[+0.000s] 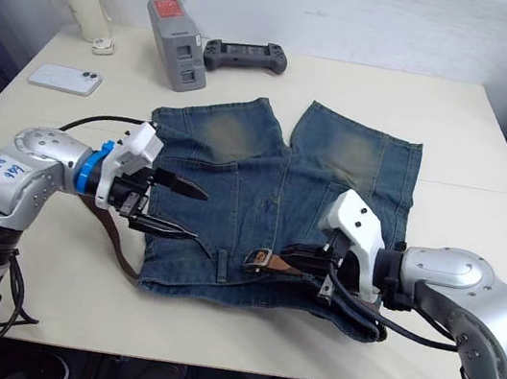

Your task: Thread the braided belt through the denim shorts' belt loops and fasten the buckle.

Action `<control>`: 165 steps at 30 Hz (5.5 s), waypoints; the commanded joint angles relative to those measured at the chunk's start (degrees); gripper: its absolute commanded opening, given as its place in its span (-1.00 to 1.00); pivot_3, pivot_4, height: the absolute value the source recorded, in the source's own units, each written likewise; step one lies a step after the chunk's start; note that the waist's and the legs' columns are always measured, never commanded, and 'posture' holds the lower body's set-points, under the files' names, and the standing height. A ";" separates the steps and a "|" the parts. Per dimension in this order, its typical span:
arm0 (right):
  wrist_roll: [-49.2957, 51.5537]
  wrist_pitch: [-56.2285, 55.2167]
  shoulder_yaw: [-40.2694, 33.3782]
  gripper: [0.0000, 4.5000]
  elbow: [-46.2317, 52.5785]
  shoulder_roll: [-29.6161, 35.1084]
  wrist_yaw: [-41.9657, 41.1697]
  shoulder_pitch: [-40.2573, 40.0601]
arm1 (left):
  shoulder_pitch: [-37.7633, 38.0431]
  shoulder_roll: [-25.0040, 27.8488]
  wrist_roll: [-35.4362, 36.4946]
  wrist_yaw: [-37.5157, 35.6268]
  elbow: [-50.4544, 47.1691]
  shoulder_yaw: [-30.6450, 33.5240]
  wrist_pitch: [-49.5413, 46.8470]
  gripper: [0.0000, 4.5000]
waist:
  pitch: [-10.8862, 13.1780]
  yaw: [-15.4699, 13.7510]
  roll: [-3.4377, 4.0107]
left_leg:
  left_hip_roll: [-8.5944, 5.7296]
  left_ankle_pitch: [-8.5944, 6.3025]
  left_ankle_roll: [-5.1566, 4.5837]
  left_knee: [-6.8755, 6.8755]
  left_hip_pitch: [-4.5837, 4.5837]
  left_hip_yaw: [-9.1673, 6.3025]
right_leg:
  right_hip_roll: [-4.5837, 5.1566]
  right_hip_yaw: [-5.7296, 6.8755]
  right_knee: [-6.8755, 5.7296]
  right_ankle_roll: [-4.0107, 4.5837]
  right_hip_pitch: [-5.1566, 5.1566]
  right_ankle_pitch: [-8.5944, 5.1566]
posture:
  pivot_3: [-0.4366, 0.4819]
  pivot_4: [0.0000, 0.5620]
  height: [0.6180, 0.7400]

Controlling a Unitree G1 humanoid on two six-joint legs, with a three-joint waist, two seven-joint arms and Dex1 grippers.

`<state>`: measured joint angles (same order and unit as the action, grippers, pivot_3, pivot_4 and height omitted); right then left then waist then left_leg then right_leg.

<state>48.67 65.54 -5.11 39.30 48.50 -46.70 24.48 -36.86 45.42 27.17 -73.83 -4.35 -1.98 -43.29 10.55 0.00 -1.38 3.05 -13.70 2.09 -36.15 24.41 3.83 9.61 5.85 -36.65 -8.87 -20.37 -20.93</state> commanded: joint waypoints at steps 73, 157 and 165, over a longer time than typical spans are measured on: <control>-22.14 -26.52 12.48 1.00 -14.42 0.29 -7.28 12.95 | 6.39 9.65 -18.11 20.53 -9.17 -0.49 26.50 -0.99 | 0.33 0.01 -0.75 | 0.52 -0.16 0.26 0.07 -0.18 0.88 | -0.19 -0.06 -0.18 0.31 -0.54 0.08 | -0.05 -0.47 1.00; -62.00 -71.16 23.79 -1.00 -25.43 -14.52 2.35 11.16 | 8.03 -45.27 85.83 144.95 -15.51 33.66 -6.16 0.99 | 0.16 0.12 -1.04 | 0.58 -0.40 0.13 -0.71 -0.32 0.70 | -0.19 -0.13 -0.20 0.34 -0.09 0.12 | -0.05 -0.47 1.00; -62.56 -73.71 23.63 -1.00 -25.89 -15.28 2.97 10.09 | 7.22 -50.29 85.83 151.96 -20.75 31.51 -1.48 0.99 | 0.16 -0.35 -1.04 | 0.57 -0.45 0.12 -0.72 -0.28 0.58 | -0.20 0.02 0.14 0.34 0.04 0.12 | -0.05 -0.47 1.00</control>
<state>-13.63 -7.13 19.68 12.53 33.40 -44.42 34.49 -28.45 -4.41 112.32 76.74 -21.95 30.89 -45.99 10.71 -0.35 -2.42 3.61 -14.15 2.21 -36.88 24.14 4.40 9.40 5.88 -36.51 -8.53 -20.33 -20.80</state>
